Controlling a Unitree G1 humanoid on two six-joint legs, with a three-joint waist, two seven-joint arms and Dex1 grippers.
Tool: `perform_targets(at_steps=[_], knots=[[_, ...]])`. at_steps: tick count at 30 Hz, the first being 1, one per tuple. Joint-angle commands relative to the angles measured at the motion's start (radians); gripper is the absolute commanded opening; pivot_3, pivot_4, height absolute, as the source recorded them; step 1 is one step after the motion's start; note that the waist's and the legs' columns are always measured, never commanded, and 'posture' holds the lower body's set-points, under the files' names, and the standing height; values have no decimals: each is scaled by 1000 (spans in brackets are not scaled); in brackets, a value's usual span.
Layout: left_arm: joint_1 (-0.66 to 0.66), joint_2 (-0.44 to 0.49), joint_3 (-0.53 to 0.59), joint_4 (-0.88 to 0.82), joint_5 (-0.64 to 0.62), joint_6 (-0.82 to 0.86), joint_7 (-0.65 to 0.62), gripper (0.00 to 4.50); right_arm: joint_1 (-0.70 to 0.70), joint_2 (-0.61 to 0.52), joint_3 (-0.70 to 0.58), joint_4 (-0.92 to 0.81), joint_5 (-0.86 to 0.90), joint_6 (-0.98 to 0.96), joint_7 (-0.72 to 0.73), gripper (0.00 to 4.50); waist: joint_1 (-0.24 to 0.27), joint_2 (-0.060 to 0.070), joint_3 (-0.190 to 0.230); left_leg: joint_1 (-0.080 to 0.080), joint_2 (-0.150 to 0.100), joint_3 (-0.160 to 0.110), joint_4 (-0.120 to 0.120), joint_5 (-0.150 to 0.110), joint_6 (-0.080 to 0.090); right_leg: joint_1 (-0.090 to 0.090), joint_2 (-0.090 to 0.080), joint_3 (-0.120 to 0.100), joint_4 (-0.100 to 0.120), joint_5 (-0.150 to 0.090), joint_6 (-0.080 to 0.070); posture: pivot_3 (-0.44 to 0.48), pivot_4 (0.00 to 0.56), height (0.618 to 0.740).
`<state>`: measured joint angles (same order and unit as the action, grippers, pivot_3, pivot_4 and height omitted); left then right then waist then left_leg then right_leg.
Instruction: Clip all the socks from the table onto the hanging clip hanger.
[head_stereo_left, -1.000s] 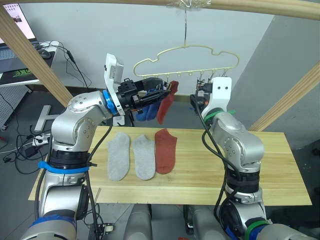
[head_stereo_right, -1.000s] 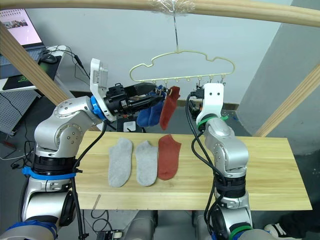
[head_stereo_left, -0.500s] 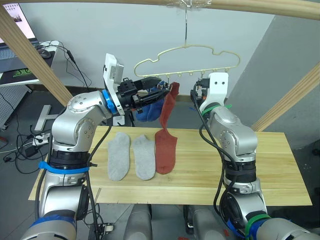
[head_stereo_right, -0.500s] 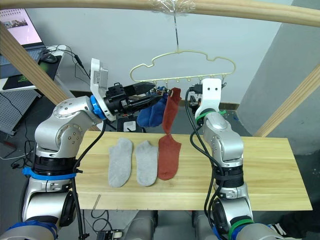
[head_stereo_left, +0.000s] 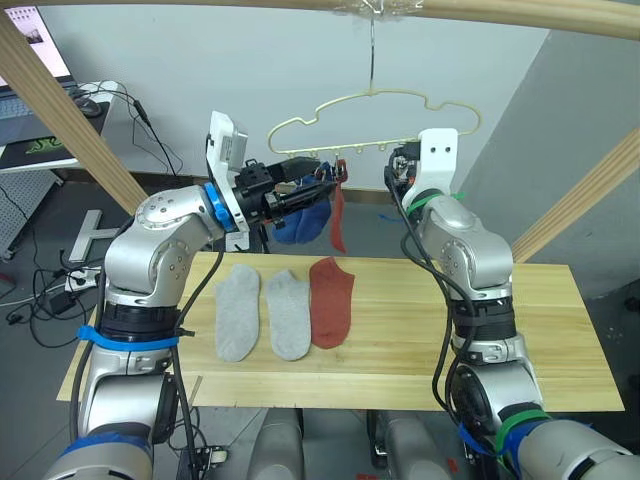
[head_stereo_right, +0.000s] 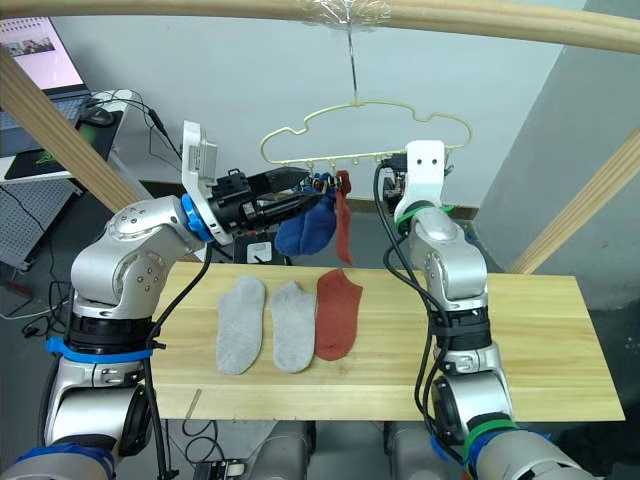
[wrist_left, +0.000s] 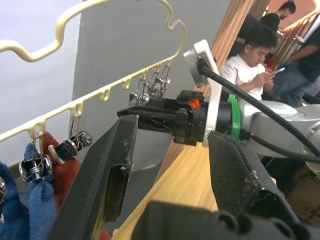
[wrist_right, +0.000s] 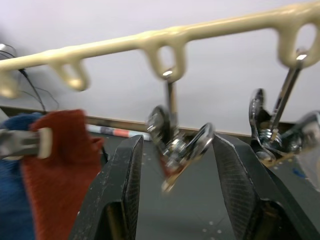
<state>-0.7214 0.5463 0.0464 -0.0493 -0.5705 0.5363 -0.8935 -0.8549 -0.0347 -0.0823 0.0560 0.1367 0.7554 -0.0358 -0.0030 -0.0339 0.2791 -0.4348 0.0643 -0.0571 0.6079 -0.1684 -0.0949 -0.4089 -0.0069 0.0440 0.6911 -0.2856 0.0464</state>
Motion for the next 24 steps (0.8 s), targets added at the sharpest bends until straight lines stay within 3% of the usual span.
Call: perform_targets(at_steps=[1,23,24], knots=[[-1,-1,19,-51,-1,-19,11,2542,-59,-6,-14,14,11,-40,16,2226,0,0,0,0,0,0,0,0,0,0,0,0,0,0,0,115,219,740],[12,-1,12,-63,10,-28,33,2542,-112,31,-20,55,46,-30,39,2226,1,0,0,0,0,0,-1,0,0,0,0,0,0,0,0,124,220,740],[13,-1,12,-63,10,-29,34,2542,-113,29,-20,58,45,-32,37,2048,1,0,0,0,0,0,-1,0,0,0,0,0,0,0,0,124,220,740]])
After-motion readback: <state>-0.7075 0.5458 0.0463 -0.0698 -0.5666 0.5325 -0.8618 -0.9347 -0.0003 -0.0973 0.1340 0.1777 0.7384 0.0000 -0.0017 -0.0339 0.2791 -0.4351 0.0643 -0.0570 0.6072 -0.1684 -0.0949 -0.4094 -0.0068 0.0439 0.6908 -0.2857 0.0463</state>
